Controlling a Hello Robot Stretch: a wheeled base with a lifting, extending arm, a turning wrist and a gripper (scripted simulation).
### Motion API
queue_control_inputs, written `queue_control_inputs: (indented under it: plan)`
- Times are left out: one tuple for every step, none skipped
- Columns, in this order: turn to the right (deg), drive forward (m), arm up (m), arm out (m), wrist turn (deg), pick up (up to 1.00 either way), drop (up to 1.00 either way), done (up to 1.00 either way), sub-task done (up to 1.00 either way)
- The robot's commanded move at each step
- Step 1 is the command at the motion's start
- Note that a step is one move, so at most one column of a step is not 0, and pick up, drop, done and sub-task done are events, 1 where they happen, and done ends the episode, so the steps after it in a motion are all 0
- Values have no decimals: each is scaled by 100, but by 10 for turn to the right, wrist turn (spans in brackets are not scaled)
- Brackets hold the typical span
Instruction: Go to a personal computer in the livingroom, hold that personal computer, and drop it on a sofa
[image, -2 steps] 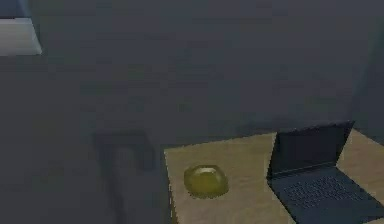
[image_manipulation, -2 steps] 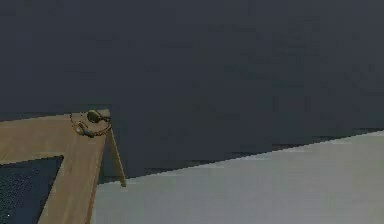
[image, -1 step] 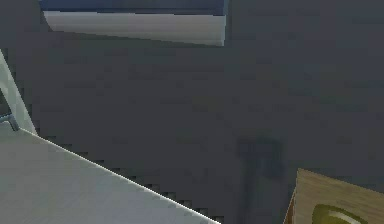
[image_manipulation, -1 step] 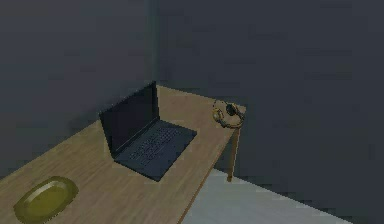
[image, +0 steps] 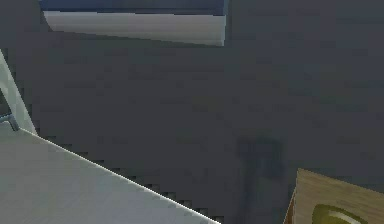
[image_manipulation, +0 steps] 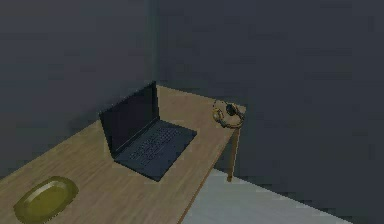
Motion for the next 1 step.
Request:
queue_control_inputs:
  plan:
    - [0, 0, 32, 0, 0, 0, 0, 0, 0]
